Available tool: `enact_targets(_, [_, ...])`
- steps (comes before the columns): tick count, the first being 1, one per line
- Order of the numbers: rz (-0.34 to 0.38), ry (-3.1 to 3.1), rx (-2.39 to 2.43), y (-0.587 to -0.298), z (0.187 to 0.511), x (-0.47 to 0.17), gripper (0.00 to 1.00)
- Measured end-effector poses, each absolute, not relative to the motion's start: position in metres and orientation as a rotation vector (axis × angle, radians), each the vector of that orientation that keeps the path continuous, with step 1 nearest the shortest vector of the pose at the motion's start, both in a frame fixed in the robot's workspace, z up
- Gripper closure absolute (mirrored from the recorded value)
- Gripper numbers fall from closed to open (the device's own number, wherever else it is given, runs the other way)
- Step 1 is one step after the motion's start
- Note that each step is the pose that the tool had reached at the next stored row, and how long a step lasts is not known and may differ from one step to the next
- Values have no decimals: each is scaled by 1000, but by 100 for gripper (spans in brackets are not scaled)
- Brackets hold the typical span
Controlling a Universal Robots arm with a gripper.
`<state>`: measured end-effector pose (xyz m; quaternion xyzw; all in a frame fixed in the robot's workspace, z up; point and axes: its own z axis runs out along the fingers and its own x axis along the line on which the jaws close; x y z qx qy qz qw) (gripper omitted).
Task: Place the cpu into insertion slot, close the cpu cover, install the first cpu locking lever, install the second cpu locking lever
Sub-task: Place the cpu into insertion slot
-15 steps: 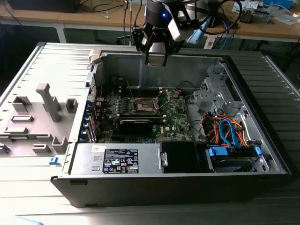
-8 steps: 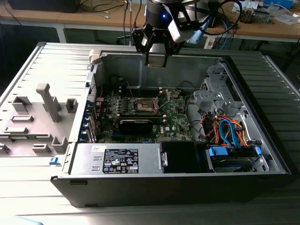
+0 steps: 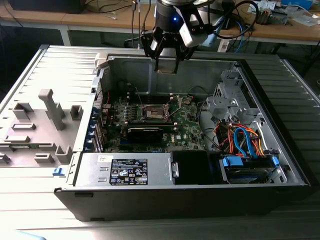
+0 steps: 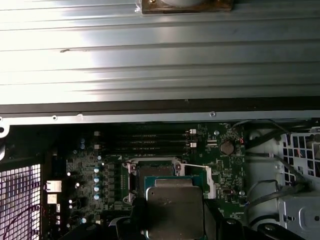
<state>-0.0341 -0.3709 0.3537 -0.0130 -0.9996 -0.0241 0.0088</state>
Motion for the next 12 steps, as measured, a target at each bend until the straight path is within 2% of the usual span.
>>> enact_targets(12, [-75, -3123, -41, -379, 347, -36, 45])
